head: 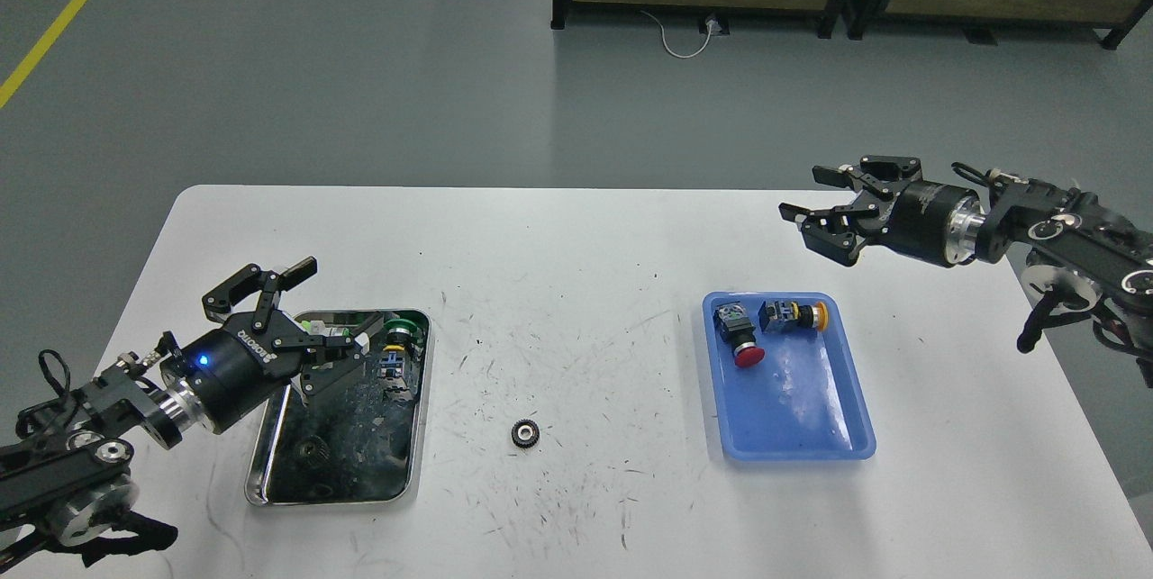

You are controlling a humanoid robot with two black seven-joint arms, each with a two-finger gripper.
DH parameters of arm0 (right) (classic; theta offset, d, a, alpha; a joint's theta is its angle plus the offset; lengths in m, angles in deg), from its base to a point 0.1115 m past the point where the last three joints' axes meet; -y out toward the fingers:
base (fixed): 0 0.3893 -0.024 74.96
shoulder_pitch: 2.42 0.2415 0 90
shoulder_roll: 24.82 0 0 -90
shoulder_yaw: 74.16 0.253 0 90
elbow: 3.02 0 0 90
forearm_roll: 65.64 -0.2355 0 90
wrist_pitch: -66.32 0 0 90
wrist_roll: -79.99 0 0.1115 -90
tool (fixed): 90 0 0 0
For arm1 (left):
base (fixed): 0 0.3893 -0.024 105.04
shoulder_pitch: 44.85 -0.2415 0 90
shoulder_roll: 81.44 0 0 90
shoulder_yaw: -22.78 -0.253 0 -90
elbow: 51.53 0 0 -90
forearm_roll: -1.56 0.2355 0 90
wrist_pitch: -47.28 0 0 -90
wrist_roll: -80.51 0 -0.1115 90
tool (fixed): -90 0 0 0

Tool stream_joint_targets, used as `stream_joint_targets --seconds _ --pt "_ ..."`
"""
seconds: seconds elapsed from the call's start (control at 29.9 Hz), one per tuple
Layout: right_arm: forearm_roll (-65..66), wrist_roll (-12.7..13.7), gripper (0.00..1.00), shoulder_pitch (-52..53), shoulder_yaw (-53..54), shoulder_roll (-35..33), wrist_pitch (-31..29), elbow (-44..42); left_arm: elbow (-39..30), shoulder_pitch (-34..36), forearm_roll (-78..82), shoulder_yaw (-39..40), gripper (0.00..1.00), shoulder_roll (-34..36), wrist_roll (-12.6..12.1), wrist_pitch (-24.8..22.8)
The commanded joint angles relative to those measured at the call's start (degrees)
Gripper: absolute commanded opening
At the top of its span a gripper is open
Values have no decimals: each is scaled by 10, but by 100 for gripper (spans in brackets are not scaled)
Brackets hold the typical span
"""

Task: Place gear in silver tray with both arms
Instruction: 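Retract the right gripper and reach the left gripper toward the gear, then grasp the second black gear with the left gripper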

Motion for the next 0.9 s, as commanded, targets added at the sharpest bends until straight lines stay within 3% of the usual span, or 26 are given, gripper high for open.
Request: stream_joint_targets --seconds 0.0,0.2,0.87 --pt "-7 0 67 2 5 -19 3 -1 2 -14 21 -31 98 -40 0 17" --pt "-7 -1 67 6 5 -37 4 -1 19 -24 51 -85 98 -120 0 69" --pt "-8 0 67 3 -1 -38 5 -3 154 -23 46 -130 98 -259 -6 74"
